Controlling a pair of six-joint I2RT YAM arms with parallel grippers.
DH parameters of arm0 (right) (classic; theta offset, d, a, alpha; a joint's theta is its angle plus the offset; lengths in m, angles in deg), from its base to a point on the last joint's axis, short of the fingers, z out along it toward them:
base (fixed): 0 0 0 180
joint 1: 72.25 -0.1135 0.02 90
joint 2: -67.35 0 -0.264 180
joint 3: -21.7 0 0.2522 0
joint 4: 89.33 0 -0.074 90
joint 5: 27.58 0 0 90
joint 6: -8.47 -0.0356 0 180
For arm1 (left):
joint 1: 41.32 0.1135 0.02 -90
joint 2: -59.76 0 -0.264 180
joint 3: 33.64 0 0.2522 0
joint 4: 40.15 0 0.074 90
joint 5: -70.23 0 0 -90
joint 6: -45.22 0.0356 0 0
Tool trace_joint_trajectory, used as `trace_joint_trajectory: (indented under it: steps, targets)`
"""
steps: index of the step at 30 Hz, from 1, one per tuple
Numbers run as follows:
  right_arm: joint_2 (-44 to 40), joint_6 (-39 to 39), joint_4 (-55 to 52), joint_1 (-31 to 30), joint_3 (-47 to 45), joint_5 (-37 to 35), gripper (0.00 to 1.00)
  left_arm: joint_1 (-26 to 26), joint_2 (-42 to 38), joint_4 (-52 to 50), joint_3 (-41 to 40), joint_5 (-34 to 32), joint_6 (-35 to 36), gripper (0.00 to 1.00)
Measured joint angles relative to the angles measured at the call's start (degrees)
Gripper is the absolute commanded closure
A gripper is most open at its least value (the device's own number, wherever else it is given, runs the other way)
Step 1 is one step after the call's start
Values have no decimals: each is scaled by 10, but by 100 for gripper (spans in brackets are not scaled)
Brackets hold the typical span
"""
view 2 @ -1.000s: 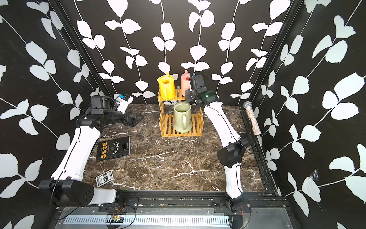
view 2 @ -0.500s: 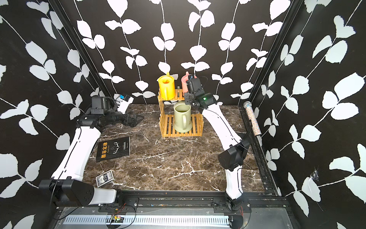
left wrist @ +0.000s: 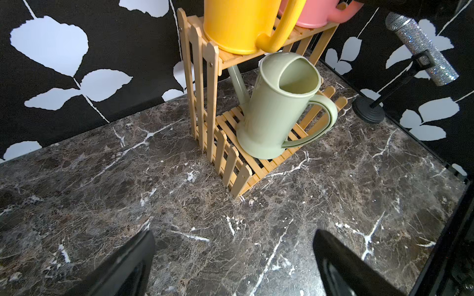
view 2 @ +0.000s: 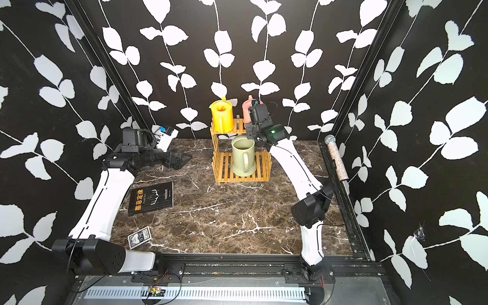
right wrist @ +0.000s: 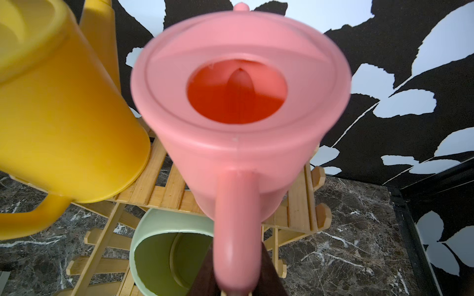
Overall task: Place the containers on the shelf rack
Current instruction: 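Place the container on the shelf, then reset both arms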
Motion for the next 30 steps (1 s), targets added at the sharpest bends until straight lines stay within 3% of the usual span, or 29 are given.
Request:
trace_joint_trajectory:
  steps: [10, 15, 23, 30]
  targets:
    - [0, -7, 4, -1, 0, -1, 58, 0, 0, 4, -4, -4, 0, 2]
    - [-22, -6, 5, -3, -20, -1, 50, 0, -3, 33, -36, -45, -5, 2]
    - [-189, 4, 47, -3, -213, 1, 26, 5, -19, 137, -172, -178, -10, 2]
    - [-315, 30, 111, 4, -350, -4, 7, 14, -32, 250, -287, -236, -23, 2]
